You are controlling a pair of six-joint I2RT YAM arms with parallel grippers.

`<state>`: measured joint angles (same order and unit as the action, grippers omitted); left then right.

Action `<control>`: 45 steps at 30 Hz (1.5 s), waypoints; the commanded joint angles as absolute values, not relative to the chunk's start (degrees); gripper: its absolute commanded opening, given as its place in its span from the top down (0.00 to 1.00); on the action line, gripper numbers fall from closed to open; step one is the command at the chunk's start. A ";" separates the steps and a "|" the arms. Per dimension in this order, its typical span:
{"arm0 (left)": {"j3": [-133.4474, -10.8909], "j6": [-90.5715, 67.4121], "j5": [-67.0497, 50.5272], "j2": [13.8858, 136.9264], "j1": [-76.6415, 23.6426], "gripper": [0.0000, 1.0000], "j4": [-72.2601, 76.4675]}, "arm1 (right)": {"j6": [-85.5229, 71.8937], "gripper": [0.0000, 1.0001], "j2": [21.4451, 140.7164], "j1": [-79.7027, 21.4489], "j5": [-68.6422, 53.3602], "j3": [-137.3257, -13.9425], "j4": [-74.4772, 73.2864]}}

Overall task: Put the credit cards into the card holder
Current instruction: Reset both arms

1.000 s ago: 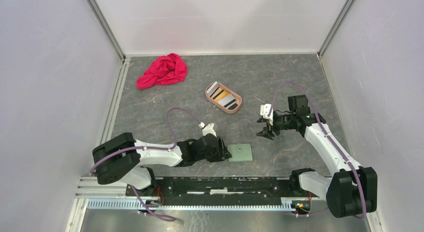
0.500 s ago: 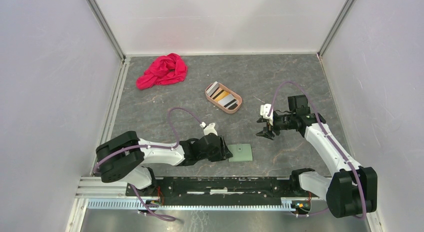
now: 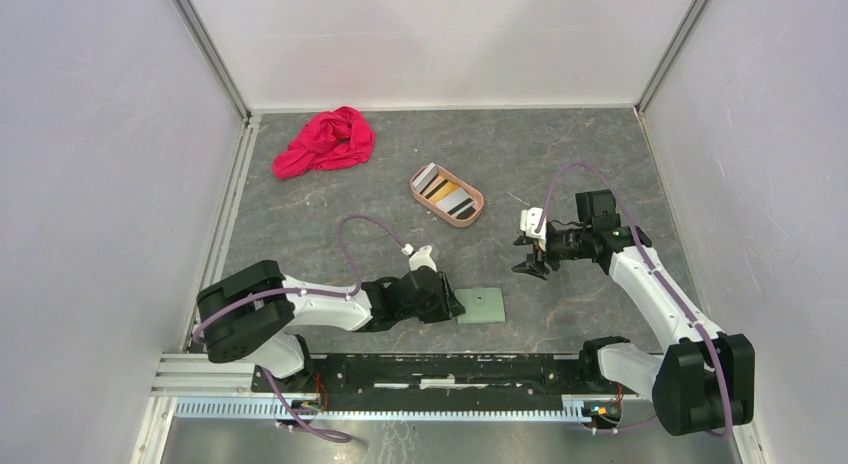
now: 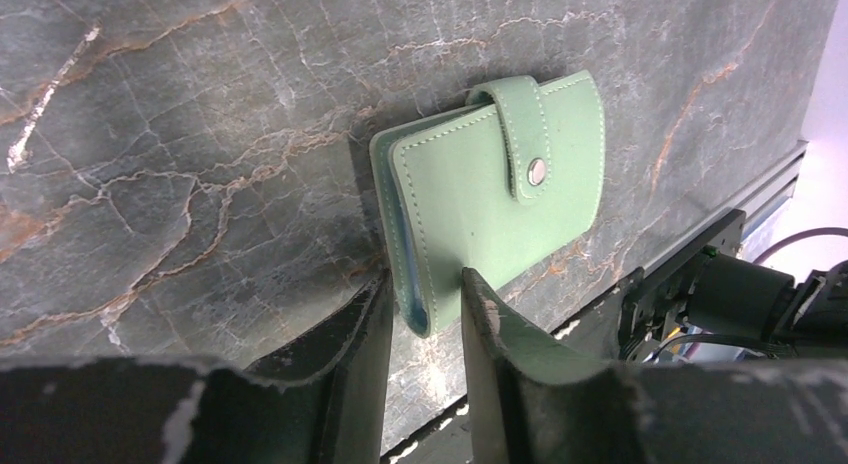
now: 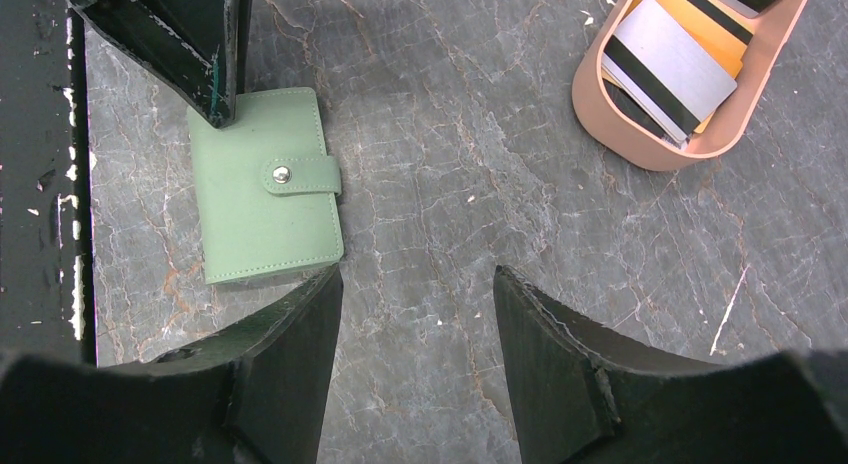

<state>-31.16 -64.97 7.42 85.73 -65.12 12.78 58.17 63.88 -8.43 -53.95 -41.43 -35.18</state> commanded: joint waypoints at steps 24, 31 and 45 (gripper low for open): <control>-42.99 -33.37 25.75 57.36 -64.40 0.03 -2.07 | 54.06 0.31 56.73 1.92 -49.61 -48.01 -36.10; -49.91 -28.18 18.04 46.75 -59.74 0.00 -5.69 | 39.06 0.02 52.26 5.81 -43.36 -56.20 -33.86; -56.23 -28.57 16.92 43.23 -59.60 0.00 -15.27 | 18.09 0.02 46.83 6.15 -44.09 -63.67 -28.69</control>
<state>-54.17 -30.59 18.90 43.44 -59.83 -13.82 22.70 47.44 6.02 -40.73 -59.81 -29.45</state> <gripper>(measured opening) 0.995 0.979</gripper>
